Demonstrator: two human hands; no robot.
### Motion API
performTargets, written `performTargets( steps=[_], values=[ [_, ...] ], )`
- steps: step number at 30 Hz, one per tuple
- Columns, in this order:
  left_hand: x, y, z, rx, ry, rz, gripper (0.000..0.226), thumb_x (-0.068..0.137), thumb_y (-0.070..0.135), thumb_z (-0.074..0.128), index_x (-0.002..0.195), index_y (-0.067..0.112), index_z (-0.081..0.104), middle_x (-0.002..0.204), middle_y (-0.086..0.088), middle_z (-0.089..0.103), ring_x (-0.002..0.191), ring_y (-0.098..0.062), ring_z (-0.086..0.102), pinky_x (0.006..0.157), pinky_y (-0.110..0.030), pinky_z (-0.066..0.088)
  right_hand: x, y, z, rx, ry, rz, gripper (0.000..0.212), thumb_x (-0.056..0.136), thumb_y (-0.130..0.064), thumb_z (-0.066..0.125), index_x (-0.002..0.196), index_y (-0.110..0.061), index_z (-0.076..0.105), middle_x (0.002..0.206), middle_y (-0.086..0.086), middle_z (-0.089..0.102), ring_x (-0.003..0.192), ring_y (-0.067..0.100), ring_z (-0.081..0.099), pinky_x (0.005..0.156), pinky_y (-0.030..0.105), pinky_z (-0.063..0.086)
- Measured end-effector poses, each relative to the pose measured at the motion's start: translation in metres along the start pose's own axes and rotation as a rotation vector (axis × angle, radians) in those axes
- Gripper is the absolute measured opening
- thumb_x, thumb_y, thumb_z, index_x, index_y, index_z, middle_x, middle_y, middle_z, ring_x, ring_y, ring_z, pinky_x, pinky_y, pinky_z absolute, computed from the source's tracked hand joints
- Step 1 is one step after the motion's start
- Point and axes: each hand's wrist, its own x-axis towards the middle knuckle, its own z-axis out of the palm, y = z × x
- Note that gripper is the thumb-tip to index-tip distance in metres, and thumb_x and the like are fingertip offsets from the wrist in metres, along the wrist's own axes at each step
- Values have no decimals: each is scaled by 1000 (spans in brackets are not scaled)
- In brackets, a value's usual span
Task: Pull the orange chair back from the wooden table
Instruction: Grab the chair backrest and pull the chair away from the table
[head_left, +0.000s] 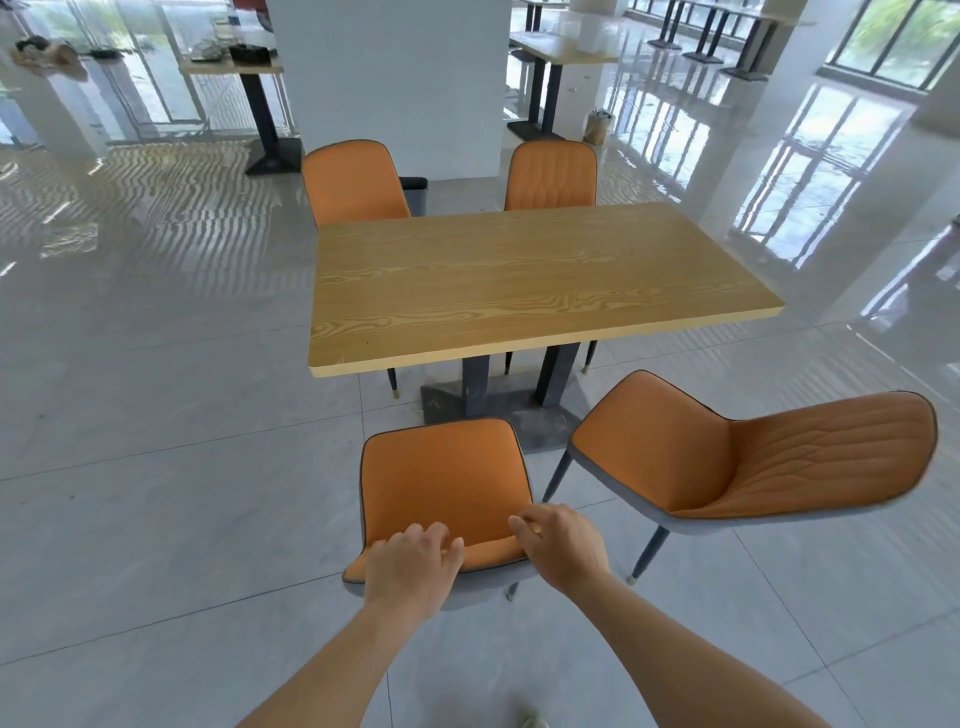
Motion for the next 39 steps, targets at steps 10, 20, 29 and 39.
performTargets(
  steps=[10,20,29,39],
  values=[
    [3,47,-19,75,41,74,48,99,54,38,138,29,47,127,4,61,114,-16,57,101,-39,43,-17,32,-33,-24,37,-25,25,100,-36,52,114,-19,64,113,-1,66,103,20,58,82,36,54],
    [2,178,-15,74,50,90,47,99,52,39,140,29,43,132,3,58,124,-19,52,112,-49,36,-25,143,-101,-87,70,-111,36,101,-40,51,134,-27,56,130,-5,61,119,21,53,94,39,49],
    [22,307,-4,57,64,135,51,97,49,38,142,25,42,134,0,57,126,-22,50,111,-49,34,-41,253,-177,-153,114,-80,22,100,-38,50,116,-26,60,111,-4,61,102,22,56,82,38,50],
    [70,423,-2,32,35,293,51,100,51,37,145,27,38,141,1,52,136,-22,42,117,-53,26,-20,341,-233,-204,170,14,32,101,-40,50,128,-26,59,125,-3,63,118,23,55,99,42,48]
  ],
)
